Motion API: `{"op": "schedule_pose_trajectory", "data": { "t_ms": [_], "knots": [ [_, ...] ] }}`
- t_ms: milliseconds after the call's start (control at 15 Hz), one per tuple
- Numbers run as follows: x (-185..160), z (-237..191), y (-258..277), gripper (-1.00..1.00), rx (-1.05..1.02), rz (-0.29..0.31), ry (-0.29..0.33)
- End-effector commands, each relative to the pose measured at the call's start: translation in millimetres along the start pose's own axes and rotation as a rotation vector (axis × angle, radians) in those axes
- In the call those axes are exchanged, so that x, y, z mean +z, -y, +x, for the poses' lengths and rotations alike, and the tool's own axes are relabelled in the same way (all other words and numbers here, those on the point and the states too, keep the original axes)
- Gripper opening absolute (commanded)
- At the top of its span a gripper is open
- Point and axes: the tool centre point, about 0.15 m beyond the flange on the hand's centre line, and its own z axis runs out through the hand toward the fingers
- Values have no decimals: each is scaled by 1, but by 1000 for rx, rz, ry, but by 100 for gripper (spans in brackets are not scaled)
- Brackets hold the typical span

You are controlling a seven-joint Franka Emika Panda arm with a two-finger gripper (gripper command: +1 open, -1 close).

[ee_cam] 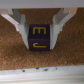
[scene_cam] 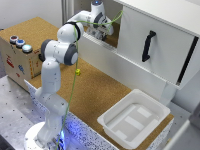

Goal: Go towards the yellow block and lift it

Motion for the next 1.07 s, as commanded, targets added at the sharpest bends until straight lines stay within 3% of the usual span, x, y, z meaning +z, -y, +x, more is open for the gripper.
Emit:
{"op": "schedule_pose_trajectory", "data": {
  "t_ms": [0, 133, 467, 867, 1000],
  "knots": [
    [-29, -4, 3, 100, -17, -69, -16],
    [-43, -31, 5, 100, -29, -65, -72],
    [-66, -90, -3, 100, 10, -2, -136],
    [-74, -180, -7, 100, -99, 32, -99],
    [-79, -222, -1, 100, -167, 15, -94]
  ]
}}
